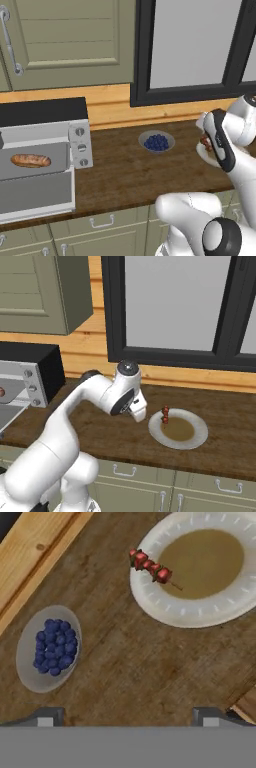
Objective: Pick up the kebab skewer and baguette bread, and place them inside the toaster oven. Close the toaster oven door and start by setting the timer.
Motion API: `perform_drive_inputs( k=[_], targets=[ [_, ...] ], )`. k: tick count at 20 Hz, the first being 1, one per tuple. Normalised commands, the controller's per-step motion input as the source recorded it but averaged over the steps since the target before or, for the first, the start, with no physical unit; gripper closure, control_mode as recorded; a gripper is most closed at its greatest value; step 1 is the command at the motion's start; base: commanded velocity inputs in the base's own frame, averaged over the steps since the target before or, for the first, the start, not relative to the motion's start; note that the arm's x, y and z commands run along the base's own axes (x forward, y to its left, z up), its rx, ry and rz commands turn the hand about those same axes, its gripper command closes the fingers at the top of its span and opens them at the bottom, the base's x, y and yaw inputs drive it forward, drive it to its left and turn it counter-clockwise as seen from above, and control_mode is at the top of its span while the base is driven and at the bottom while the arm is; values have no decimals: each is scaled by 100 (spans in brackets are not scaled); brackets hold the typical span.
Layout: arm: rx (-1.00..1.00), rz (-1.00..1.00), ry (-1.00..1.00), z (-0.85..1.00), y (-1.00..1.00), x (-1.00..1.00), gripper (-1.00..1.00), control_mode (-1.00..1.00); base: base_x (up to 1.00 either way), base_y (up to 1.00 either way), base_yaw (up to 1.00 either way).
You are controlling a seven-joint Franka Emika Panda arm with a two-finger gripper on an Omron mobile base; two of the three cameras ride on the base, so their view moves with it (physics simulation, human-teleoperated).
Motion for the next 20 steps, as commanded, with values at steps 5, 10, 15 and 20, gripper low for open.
perform_drive_inputs(
  k=[5,10,15,20],
  targets=[
    [-16,27,24,0,-38,24,-100,-100,0,0,0],
    [-10,22,9,-24,-34,24,-100,-100,0,0,0],
    [0,18,0,-42,-45,10,-100,-100,0,0,0],
    [-4,16,0,-48,-2,28,-100,-100,0,0,0]
  ],
)
